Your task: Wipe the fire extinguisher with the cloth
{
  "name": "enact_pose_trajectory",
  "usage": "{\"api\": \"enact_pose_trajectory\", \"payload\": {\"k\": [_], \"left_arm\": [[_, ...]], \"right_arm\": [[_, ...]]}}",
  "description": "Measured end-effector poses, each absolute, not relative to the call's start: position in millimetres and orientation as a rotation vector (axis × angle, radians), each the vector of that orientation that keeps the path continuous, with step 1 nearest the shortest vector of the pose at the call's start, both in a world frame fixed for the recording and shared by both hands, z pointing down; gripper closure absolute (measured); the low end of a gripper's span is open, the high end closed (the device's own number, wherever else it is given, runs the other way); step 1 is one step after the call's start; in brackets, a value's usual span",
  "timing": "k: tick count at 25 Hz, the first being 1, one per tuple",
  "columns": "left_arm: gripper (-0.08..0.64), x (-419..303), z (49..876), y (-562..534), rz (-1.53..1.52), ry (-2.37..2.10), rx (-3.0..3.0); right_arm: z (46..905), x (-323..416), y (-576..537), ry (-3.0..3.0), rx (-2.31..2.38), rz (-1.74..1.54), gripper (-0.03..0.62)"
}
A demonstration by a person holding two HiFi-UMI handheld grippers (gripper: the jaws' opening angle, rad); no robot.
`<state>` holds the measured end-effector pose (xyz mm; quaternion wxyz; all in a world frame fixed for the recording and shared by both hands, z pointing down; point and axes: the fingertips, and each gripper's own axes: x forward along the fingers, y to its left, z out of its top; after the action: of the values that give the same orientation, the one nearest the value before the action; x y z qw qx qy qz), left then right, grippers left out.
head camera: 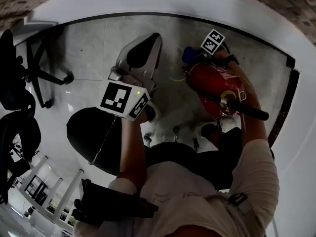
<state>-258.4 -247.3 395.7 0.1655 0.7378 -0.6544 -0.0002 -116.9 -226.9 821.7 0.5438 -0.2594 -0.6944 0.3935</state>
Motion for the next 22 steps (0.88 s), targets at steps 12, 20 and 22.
{"api": "enact_pose_trajectory", "payload": {"k": [12,20,22], "left_arm": [[0.559,-263.0,351.9,-242.8,-0.083,-1.897,2.15],[0.559,-275.4,351.0,-236.4,-0.109,-1.939,2.105],[0.558,-274.5,356.2,-234.5,-0.104,-1.934,2.093]], "right_arm": [[453.9,-158.0,-255.3,-1.944,-1.238,1.172,0.517],[433.6,-144.8,-183.7,-1.554,-1.492,0.944,0.518],[474.7,-142.2,-180.2,-1.464,-1.45,0.924,0.518]]}}
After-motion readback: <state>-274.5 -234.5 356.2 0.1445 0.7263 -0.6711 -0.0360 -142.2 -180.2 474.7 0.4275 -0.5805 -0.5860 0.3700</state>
